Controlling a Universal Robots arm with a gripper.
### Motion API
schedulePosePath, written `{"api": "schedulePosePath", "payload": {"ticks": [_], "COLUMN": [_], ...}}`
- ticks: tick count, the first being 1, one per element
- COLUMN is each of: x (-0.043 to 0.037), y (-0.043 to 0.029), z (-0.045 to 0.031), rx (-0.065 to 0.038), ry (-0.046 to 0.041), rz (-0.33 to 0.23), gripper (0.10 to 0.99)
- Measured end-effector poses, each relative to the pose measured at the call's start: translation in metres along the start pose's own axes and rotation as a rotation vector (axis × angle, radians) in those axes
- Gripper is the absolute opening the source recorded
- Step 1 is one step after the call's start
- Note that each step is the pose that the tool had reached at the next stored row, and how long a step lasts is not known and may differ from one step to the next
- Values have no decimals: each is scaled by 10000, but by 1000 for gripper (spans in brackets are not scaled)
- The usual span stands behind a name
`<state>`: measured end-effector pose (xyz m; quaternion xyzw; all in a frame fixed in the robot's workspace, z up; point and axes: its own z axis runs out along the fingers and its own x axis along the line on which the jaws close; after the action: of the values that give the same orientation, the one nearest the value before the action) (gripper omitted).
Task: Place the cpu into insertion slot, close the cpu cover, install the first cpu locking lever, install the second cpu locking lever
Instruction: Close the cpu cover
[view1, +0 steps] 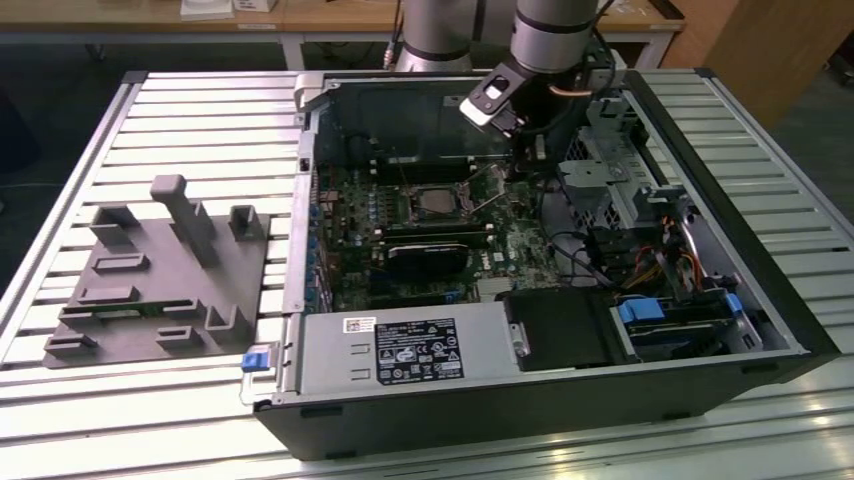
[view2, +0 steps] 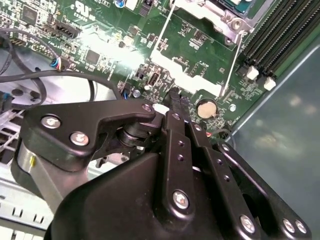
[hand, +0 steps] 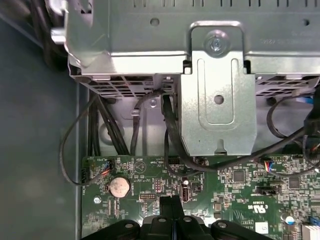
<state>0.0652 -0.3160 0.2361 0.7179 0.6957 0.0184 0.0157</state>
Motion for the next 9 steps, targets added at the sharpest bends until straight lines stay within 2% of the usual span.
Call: {"api": "schedulePosePath", "payload": {"ticks": [2, 9], "x": [0, 0], "y": [-1, -4], "z": [32, 35], "rx": [-1, 0], "ry": [3, 0], "rz": [0, 0], "gripper": [106, 106]}}
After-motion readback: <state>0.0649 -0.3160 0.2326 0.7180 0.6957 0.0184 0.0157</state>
